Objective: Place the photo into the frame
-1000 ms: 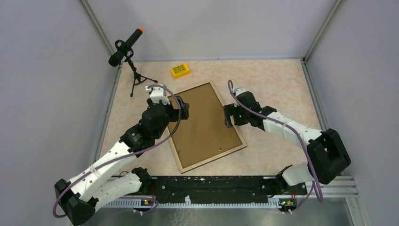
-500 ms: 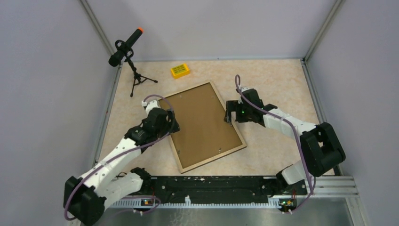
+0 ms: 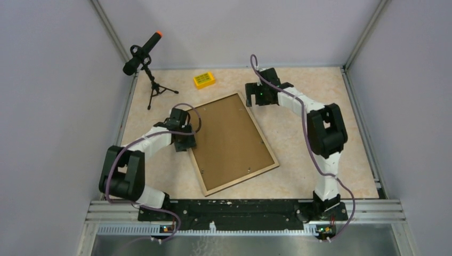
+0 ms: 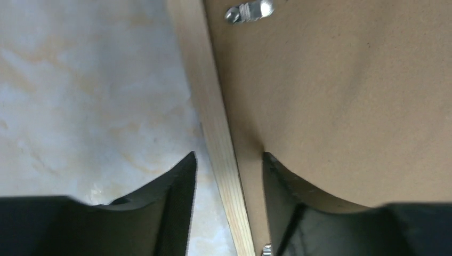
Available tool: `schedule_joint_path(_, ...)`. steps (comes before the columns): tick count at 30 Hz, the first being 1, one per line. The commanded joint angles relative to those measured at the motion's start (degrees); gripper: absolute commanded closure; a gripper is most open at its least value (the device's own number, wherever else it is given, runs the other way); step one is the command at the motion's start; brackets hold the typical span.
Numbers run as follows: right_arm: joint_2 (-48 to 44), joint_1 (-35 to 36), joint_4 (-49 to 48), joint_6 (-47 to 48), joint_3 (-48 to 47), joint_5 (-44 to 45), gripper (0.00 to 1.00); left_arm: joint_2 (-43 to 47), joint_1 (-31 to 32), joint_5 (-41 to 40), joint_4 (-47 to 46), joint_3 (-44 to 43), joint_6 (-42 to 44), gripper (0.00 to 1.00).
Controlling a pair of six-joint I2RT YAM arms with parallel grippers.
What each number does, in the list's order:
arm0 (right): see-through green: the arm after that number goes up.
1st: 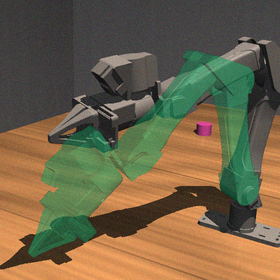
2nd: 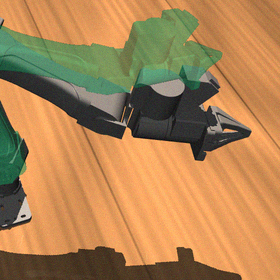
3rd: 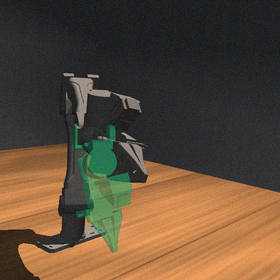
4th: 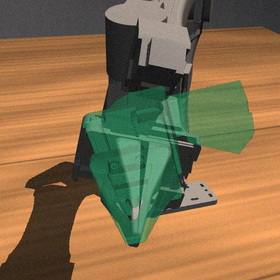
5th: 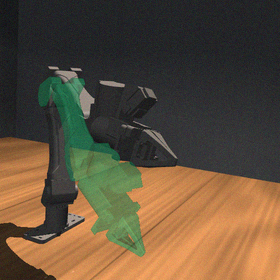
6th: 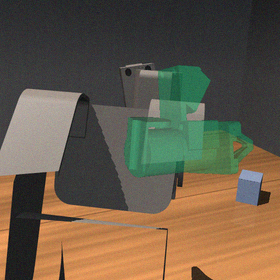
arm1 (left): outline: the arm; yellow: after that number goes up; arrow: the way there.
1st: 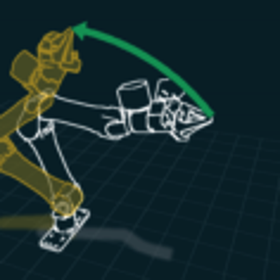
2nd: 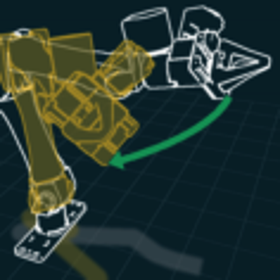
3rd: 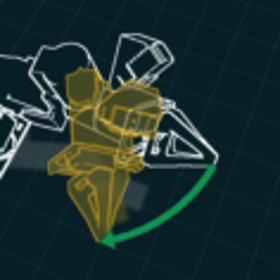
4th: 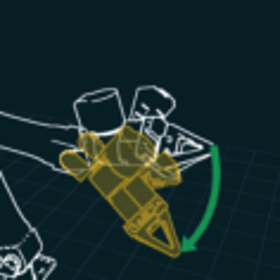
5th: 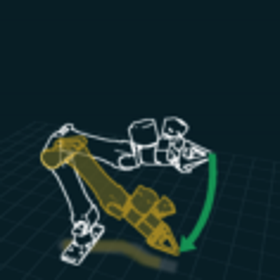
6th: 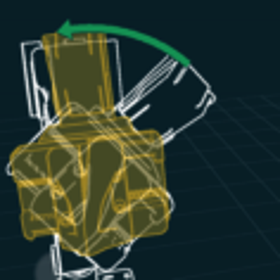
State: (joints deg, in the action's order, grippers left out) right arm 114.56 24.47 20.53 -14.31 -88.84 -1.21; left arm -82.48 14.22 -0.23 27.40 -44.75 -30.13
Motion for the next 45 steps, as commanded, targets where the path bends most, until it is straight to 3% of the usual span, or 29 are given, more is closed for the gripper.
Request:
schedule_joint_path(1,6.7,-0.7,7.2,6.0,-8.7,-2.5,0.04,-7.5,-0.4,2.1,-1.5,-5.2,7.1,0.52)
schedule_joint_path(4,6.3,-0.7,4.9,6.7,-7.4,-4.8,0.05,-12.2,-0.5,3.9,-1.9,-6.0,7.4,0.54)
schedule_joint_path(8,3.6,-0.7,0.2,6.3,-3.5,-7.1,0.06,-16.9,-0.7,4.9,-1.3,-9.1,9.0,0.68)
schedule_joint_path(13,4.6,-0.7,-1.5,6.0,-1.5,-2.5,0.09,-22.2,-0.7,2.7,3.3,-17.3,12.9,0.81)
schedule_joint_path(19,6.3,-0.7,0.0,7.0,-1.7,1.7,0.19,-23.7,-0.8,-1.7,2.9,-18.3,16.1,0.91)
schedule_joint_path(24,6.8,-0.6,-2.1,5.4,-1.6,3.3,0.33,-23.1,-0.8,-0.4,1.9,-17.7,17.6,1.00)
schedule_joint_path(27,7.4,-0.4,-3.0,4.3,-1.8,5.4,0.38,-23.5,-0.9,-0.9,2.8,-18.6,18.9,1.00)
schedule_joint_path(38,12.3,0.1,-1.3,3.6,-5.5,8.0,0.40,-23.0,-0.9,-0.2,3.0,-18.7,19.5,1.00)
schedule_joint_path(45,13.0,0.2,0.0,1.7,-6.2,9.5,0.59,-22.5,-0.9,-0.1,2.9,-18.8,19.2,1.00)
